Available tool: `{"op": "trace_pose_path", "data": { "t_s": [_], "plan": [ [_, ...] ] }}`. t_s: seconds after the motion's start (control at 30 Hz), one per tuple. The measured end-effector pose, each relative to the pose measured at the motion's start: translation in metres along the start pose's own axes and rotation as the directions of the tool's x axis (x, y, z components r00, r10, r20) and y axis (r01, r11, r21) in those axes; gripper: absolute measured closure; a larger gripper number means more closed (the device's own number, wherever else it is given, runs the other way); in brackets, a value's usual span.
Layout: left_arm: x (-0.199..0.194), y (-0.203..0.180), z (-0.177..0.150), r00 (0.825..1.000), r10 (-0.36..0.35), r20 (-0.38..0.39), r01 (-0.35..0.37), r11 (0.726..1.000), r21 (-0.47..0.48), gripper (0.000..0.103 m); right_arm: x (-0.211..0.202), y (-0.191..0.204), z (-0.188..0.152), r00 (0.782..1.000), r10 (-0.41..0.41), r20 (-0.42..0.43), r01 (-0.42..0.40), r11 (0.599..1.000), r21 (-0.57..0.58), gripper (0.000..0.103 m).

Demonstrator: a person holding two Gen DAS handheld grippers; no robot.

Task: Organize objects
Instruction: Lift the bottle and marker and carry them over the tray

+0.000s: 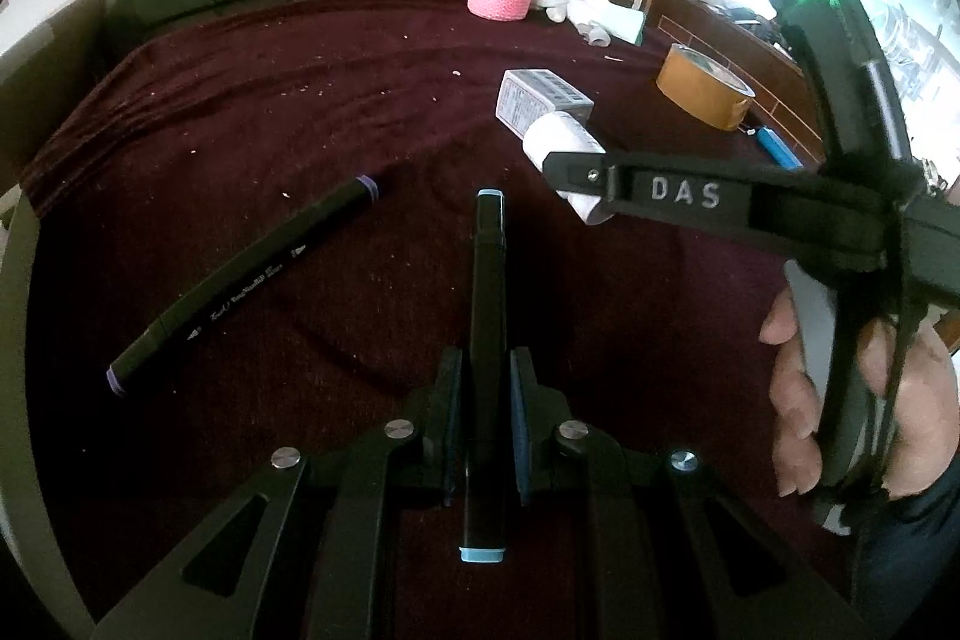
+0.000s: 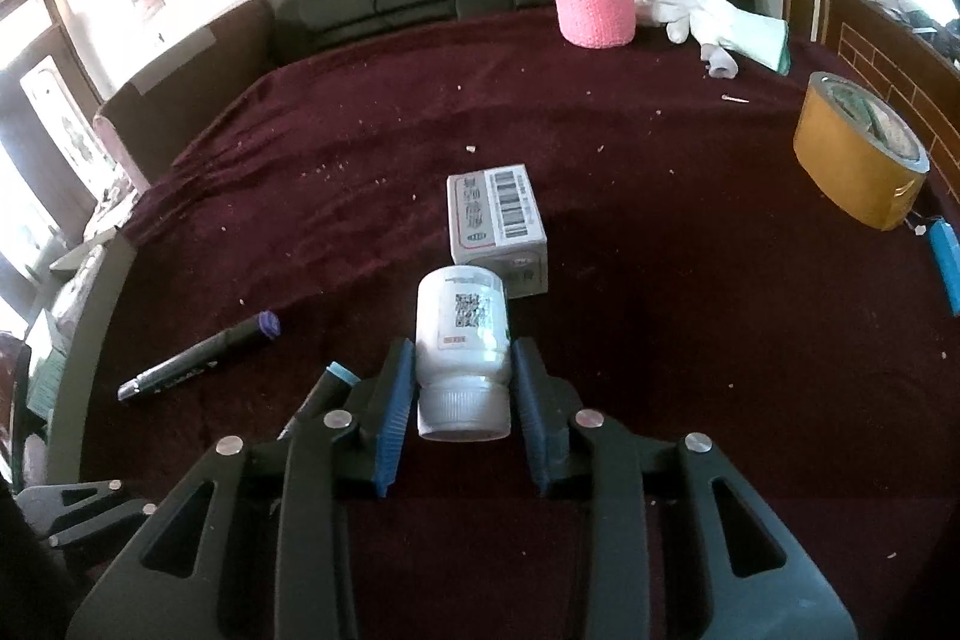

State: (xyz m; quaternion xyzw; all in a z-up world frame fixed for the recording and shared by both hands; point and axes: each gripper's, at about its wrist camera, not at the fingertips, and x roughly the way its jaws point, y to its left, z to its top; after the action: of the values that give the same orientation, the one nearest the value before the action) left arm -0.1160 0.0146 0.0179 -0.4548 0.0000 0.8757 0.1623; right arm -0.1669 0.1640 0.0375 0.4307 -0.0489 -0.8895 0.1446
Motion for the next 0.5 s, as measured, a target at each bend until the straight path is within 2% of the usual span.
{"op": "trace_pose_path", "data": {
  "t_s": [0.13, 0.27, 0.4, 0.5],
  "plan": [
    [-0.001, -0.004, -0.001, 1.0, 0.015, 0.004, -0.015, 1.0, 0.013, 0.092, 0.0, 0.002, -0.002, 1.0, -0.001, 0.0, 0.001, 1.0, -0.013, 0.072],
    [-0.002, -0.005, -0.002, 1.0, 0.016, 0.006, -0.016, 1.0, 0.022, 0.092, -0.004, -0.001, -0.005, 0.999, 0.038, -0.012, -0.038, 0.999, 0.008, 0.072],
    [-0.007, -0.001, -0.005, 1.0, -0.006, 0.001, 0.006, 1.0, -0.01, 0.092, -0.027, -0.002, -0.011, 0.998, 0.068, 0.012, -0.068, 0.997, 0.04, 0.072],
    [-0.021, -0.002, -0.008, 1.0, 0.002, 0.03, -0.001, 1.0, -0.019, 0.092, -0.054, 0.0, -0.027, 0.994, 0.095, 0.046, -0.097, 0.994, 0.059, 0.072]
  ]
}}
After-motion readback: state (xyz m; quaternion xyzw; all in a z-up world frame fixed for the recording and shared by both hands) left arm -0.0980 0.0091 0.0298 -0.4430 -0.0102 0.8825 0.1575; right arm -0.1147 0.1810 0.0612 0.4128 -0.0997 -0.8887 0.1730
